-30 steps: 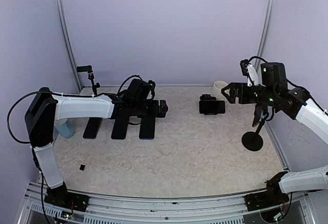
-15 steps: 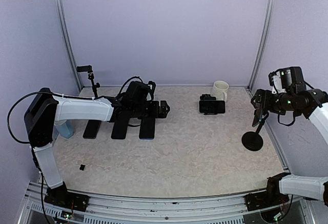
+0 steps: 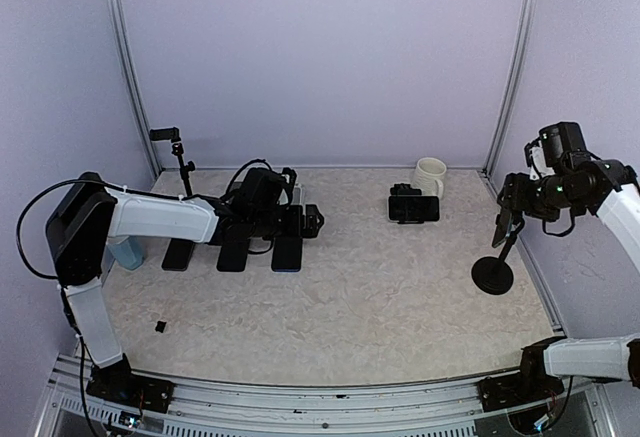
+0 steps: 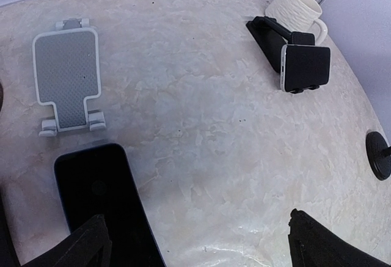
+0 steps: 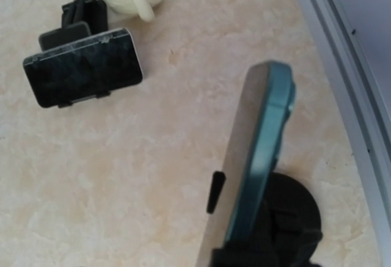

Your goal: Remove the phone from the phone stand

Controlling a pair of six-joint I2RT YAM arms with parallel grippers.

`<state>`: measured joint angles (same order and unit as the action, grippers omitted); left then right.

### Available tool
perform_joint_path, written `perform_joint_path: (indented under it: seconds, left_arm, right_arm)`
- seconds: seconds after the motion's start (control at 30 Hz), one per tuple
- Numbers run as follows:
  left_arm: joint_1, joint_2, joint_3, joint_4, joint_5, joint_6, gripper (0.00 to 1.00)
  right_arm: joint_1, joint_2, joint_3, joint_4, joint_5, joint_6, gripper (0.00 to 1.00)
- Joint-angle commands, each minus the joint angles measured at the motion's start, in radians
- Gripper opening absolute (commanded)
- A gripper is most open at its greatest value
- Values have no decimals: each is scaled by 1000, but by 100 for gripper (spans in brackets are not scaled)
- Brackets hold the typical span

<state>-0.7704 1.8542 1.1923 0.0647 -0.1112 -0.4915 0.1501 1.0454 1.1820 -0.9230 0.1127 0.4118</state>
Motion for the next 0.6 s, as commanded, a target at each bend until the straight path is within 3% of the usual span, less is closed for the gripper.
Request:
perform_joint_path:
  seconds: [0.0, 0.37, 0.57]
  left_arm:
    - [11, -53, -15, 46, 11, -19, 99]
    - [16, -77, -31, 41, -3, -25, 99]
    - [22, -88, -35, 36, -9, -27, 99]
  right_arm:
    - [-11, 5, 0, -16, 19, 18, 71]
    - [-13, 27, -54, 41, 31, 41, 55]
    - [-15, 30, -61, 55, 33, 73, 36]
